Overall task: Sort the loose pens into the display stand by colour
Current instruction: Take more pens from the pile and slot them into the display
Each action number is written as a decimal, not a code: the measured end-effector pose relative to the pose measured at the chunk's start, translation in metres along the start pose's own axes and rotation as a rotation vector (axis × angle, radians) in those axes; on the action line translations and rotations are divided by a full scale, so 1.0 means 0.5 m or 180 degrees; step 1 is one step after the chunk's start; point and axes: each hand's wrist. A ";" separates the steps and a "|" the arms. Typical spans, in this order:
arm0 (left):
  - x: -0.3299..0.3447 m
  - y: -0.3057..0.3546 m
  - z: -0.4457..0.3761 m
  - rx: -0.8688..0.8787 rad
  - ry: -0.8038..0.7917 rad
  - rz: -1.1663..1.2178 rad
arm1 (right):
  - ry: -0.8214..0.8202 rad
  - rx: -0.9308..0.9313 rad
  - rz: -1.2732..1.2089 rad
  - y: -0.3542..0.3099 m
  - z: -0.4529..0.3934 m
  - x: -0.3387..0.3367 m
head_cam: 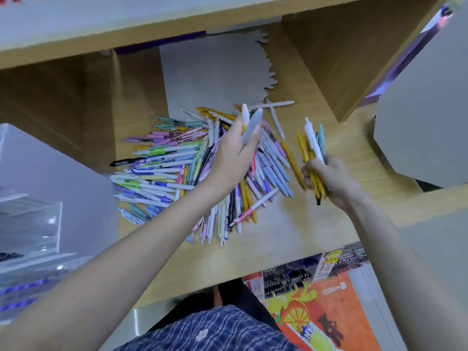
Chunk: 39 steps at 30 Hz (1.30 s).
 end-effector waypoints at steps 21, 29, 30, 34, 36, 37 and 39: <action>-0.695 -0.031 0.621 -0.0829 -0.0537 0.1790 | -0.1973 -0.1381 0.0758 -0.127 0.532 0.738; -0.916 -0.071 0.765 -0.1013 0.1247 0.2660 | -0.1832 -0.1241 -0.0082 -0.123 0.599 0.904; -0.935 -0.073 0.761 -0.0951 0.1549 0.2886 | -0.1867 -0.1284 0.0022 -0.118 0.602 0.924; -1.009 -0.075 0.737 -0.0851 0.2089 0.2579 | -0.1872 -0.1340 0.0537 -0.112 0.607 0.978; -1.043 -0.078 0.721 -0.0844 0.1922 0.2096 | -0.1681 -0.1378 0.0668 -0.122 0.603 0.995; -1.060 -0.080 0.710 -0.0866 0.1793 0.1865 | -0.1547 -0.1438 0.0670 -0.130 0.602 1.003; -1.088 -0.079 0.684 -0.0862 0.1468 0.1418 | -0.1360 -0.1592 0.0657 -0.149 0.601 1.027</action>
Point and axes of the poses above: each hand's wrist, its own z-axis away from the middle knuckle, its own x-axis out of the palm, y = z × x, and after that the axes turned 1 degree about -x, right-handed
